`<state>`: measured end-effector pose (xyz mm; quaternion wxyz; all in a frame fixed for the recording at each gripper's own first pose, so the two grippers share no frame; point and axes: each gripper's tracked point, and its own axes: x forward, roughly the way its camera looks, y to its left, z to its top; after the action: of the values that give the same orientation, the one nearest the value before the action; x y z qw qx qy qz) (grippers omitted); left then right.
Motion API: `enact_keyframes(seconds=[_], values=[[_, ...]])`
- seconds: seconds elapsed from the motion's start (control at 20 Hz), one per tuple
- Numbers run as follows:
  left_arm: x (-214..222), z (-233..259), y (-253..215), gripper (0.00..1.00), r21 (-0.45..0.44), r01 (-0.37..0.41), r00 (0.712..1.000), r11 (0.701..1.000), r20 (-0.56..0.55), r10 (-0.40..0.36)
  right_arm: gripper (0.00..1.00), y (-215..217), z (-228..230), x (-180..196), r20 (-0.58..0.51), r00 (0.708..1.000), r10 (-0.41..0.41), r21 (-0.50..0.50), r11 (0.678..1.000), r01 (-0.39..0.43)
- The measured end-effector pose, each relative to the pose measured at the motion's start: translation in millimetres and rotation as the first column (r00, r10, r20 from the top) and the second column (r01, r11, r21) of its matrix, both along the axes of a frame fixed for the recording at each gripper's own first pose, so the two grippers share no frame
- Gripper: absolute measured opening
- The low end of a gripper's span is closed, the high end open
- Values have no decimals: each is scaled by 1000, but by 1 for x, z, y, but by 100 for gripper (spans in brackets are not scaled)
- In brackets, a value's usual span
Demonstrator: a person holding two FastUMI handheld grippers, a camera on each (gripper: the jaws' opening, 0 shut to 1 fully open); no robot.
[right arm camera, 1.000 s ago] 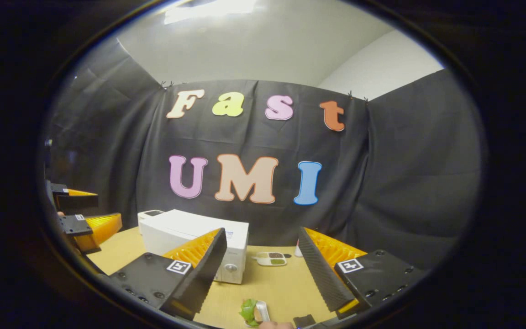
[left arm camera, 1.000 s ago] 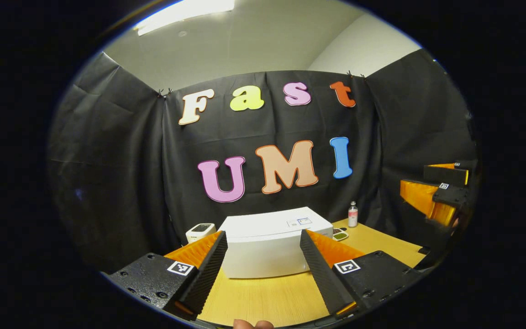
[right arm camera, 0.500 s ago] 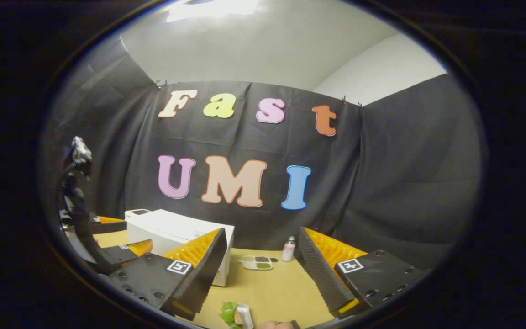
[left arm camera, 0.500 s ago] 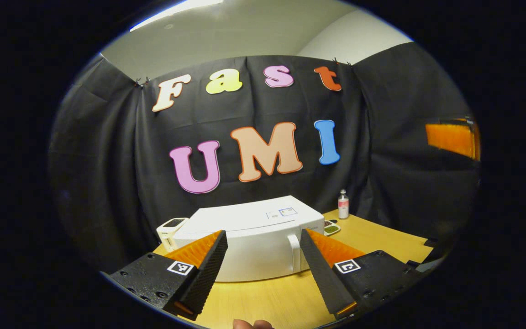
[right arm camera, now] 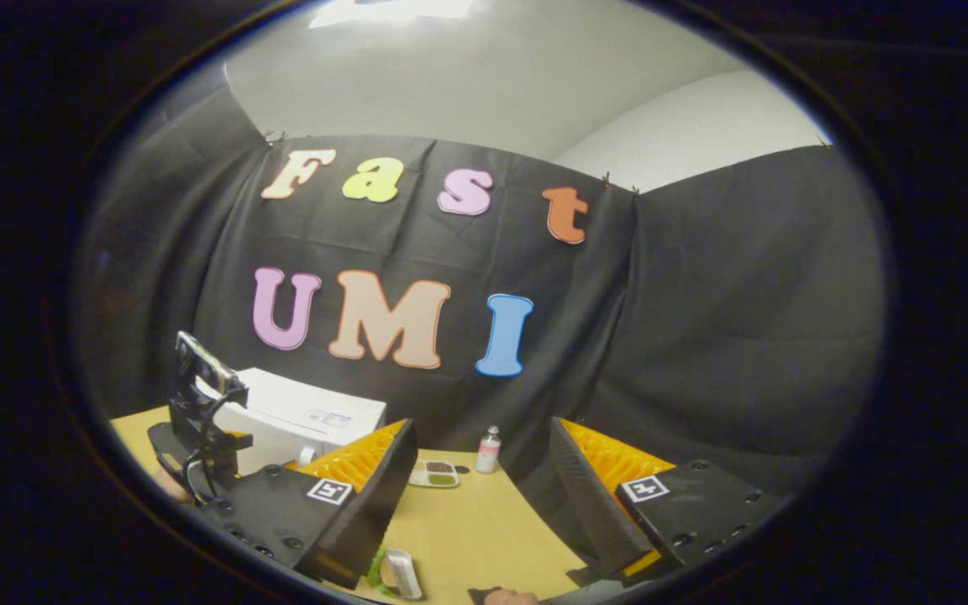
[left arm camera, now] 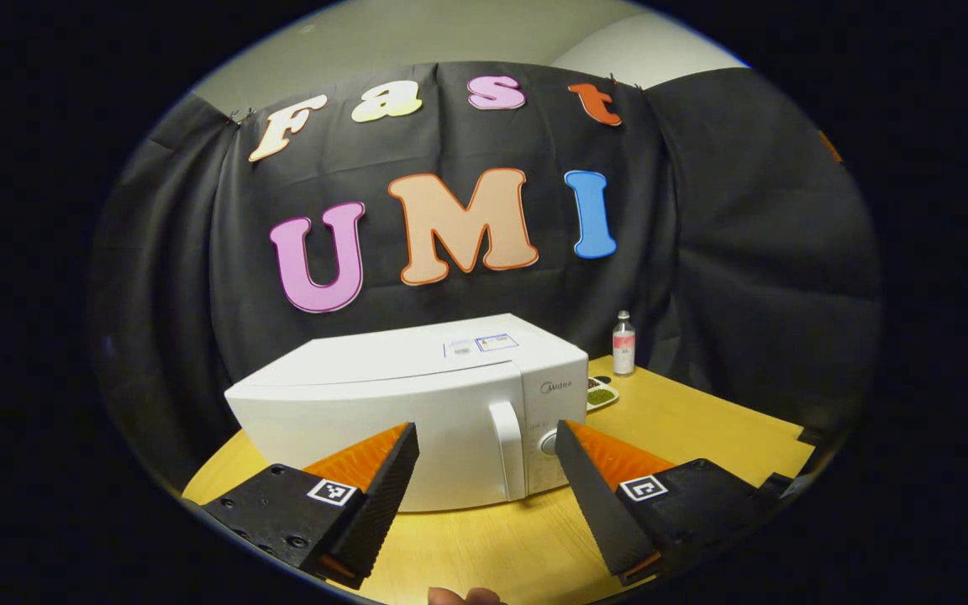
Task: Open the microwave oven with the left hand, put the food in, and close the microwave oven.
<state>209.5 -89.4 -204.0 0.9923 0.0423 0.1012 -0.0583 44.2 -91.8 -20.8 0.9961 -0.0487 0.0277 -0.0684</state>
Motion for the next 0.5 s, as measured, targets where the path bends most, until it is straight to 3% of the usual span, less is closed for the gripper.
enact_keyframes(seconds=[0.5], values=[[46, -70, -12, 98, 7, -38, 991, 999, -132, 39, 97, -48, -25, 5, -61, 997, -54, -67, 996, 50]])
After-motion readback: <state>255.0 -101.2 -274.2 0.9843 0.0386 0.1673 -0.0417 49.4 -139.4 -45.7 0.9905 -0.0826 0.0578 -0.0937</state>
